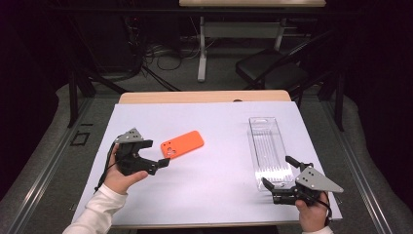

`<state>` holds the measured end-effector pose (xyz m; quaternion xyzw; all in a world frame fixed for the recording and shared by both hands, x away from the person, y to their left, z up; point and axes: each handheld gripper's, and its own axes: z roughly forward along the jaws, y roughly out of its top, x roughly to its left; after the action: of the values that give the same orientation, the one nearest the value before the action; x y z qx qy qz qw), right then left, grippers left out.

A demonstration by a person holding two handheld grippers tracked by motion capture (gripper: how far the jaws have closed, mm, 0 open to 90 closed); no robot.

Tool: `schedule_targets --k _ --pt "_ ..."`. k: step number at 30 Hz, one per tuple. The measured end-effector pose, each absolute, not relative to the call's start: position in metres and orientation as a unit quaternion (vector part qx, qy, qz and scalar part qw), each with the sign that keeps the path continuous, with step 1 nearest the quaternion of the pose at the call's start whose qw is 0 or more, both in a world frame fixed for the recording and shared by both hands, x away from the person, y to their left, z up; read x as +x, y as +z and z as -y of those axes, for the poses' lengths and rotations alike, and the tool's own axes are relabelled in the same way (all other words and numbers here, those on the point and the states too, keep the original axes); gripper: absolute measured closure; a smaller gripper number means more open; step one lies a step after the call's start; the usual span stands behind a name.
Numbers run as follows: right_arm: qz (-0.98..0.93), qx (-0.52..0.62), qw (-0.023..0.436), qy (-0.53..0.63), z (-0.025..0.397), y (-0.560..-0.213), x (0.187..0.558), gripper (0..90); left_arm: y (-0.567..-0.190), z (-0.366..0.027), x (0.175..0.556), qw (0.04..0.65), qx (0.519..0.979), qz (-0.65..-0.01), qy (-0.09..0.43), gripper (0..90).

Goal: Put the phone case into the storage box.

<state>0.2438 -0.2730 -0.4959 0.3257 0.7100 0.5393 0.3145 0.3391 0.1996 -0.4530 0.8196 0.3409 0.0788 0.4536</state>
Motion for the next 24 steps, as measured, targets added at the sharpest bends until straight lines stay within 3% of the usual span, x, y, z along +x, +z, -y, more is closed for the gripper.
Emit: schedule_targets --k 24 --pt "-0.714 0.326 0.311 0.535 0.274 -0.496 0.244 0.3 -0.440 -0.161 0.382 0.352 0.871 -0.334 0.073 0.5"
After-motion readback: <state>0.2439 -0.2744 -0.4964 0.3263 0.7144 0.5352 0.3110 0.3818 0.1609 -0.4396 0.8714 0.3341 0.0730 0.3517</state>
